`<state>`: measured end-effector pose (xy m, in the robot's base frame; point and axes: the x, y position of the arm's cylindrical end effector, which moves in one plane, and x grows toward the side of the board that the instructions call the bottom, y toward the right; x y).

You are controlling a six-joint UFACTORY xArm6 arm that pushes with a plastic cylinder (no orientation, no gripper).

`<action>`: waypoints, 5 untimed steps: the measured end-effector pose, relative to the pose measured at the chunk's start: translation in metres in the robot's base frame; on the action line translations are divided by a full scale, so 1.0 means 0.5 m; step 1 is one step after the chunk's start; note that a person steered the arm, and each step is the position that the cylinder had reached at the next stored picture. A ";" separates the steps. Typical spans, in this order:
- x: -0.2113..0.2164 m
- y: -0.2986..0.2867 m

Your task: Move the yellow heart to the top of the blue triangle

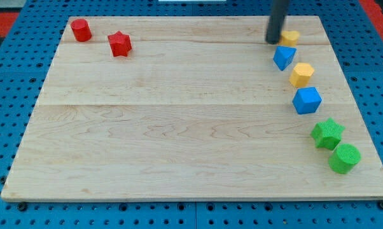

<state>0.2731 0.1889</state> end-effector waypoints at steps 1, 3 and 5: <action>0.028 -0.197; 0.330 -0.491; 0.103 -0.551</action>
<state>0.3247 -0.0866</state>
